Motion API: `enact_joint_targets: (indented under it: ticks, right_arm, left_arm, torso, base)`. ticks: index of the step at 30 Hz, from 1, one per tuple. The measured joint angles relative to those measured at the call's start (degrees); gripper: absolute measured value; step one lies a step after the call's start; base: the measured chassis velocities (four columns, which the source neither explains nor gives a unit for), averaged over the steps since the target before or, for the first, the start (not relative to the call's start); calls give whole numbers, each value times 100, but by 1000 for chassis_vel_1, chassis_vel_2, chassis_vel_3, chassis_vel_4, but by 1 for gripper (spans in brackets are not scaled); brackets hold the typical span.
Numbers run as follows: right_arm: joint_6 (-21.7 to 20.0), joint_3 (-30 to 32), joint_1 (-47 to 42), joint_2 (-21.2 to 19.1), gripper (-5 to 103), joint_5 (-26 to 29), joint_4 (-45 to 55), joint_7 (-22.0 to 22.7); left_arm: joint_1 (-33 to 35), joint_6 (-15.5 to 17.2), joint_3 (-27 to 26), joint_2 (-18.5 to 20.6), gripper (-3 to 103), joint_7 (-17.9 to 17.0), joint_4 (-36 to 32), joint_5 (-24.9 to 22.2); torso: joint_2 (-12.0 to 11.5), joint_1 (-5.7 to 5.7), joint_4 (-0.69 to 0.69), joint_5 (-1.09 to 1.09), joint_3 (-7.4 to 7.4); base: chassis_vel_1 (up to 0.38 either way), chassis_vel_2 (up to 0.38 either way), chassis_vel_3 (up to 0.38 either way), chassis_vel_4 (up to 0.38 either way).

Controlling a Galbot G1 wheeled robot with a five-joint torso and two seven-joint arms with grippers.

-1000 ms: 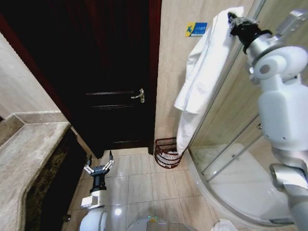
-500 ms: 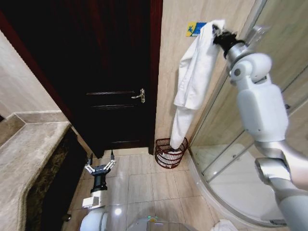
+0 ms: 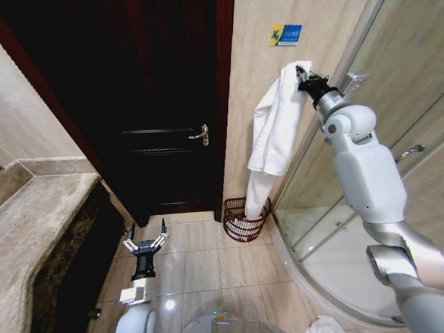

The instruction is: Discard the used towel into the hamper.

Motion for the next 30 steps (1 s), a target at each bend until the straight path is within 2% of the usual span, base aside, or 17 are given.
enact_joint_targets:
  ticks: [11, 21, 30]
  right_arm:
    - [30, 40, -302, 186, 5, -81, 128, 78]
    - [40, -31, -238, 426, 5, -98, 117, 246]
    - [76, 45, -584, 303, 5, -268, 62, 184]
  left_arm:
    - [5, -86, -18, 0, 100, -15, 114, -12]
    - [59, -140, -38, 0, 100, -25, 125, -50]
    - [124, -165, -49, 0, 100, -30, 102, -68]
  torso:
    - [-378, -174, 0, 0, -207]
    - [-728, -339, 1, -1, -393]
    - [-1020, -469, 1, 1, -554]
  base:
    - [0, 0, 0, 0]
    - [0, 0, 0, 0]
    - [0, 0, 0, 0]
